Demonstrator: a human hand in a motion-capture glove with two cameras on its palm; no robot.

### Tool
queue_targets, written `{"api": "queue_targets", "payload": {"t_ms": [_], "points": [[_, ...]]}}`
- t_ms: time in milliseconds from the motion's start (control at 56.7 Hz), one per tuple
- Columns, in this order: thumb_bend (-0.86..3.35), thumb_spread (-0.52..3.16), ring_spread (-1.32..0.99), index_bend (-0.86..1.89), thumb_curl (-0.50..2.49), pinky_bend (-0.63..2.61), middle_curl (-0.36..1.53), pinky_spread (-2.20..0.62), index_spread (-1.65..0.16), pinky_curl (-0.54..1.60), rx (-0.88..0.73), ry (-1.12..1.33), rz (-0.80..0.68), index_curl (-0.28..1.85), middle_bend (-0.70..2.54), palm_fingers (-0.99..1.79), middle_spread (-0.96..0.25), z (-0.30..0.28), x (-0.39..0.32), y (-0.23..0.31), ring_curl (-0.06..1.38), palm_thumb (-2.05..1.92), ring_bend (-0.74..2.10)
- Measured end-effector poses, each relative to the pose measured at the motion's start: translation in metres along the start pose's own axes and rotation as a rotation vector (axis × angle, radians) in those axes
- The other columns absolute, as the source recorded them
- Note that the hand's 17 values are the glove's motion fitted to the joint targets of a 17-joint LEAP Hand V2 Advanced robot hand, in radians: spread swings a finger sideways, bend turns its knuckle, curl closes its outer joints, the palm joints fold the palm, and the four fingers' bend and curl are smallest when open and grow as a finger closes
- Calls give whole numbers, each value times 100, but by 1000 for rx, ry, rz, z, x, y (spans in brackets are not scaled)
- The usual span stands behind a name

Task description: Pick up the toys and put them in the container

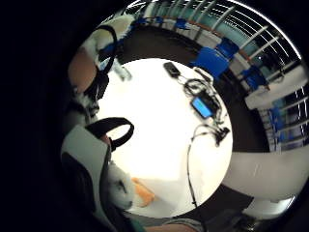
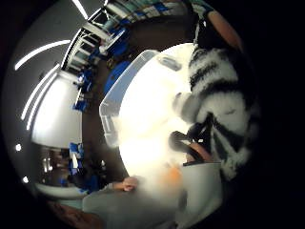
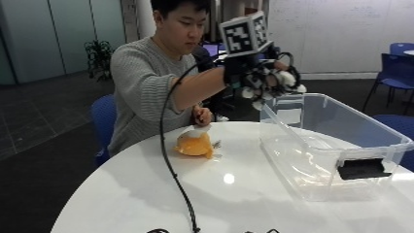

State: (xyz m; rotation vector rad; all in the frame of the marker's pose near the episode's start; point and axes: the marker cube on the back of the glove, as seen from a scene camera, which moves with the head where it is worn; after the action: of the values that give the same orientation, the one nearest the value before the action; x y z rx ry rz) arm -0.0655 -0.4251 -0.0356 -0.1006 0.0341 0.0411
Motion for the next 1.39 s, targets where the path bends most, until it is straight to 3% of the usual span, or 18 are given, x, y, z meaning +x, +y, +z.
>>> {"api": "queue_targets", "payload": {"t_ms": [106, 212, 335, 529, 600, 706, 918, 1129, 1200, 1288, 1394], "points": [[11, 74, -49, 15, 91, 133, 28, -40, -39, 43, -69, -60, -71, 39, 16, 51, -17, 34, -72, -33, 55, 68, 96], [10, 72, -49, 15, 95, 134, 28, -40, -39, 43, -141, 22, -139, 39, 16, 49, -17, 93, -157, -52, 56, 67, 97], [8, 71, -48, 15, 99, 136, 28, -40, -39, 44, -219, 113, -253, 38, 15, 46, -17, 146, -206, -56, 58, 65, 97], [5, 76, -46, 17, 103, 137, 26, -39, -38, 44, -393, 260, -234, 39, 12, 40, -17, 194, -198, -59, 60, 60, 95], [-3, 92, -40, 13, 99, 150, 22, -35, -38, 46, -432, 467, -81, 38, 3, 22, -15, 203, -178, -63, 59, 41, 93], [-4, 113, -29, 15, 87, 160, 18, -27, -37, 48, -506, 161, -280, 38, 6, -9, -11, 195, -189, -52, 58, 29, 86], [-2, 131, -14, 17, 66, 161, 16, -15, -37, 43, -376, 189, -215, 36, 10, -12, -9, 155, -165, -44, 49, 12, 72], [-1, 138, -7, 17, 54, 159, 15, -11, -37, 40, -239, -36, -321, 36, 11, -12, -9, 66, -104, 20, 45, 9, 66], [-1, 139, -7, 18, 51, 157, 15, -9, -36, 39, -165, 62, -415, 37, 11, -11, -10, 37, -52, 64, 44, 9, 64], [-1, 140, -6, 19, 47, 154, 16, -8, -37, 37, -158, -10, -498, 37, 12, -9, -10, 26, -21, 139, 43, 8, 61], [-1, 141, -5, 20, 44, 150, 17, -7, -37, 36, -165, 68, -439, 38, 14, -5, -10, 50, 17, 228, 42, 7, 59]]}}
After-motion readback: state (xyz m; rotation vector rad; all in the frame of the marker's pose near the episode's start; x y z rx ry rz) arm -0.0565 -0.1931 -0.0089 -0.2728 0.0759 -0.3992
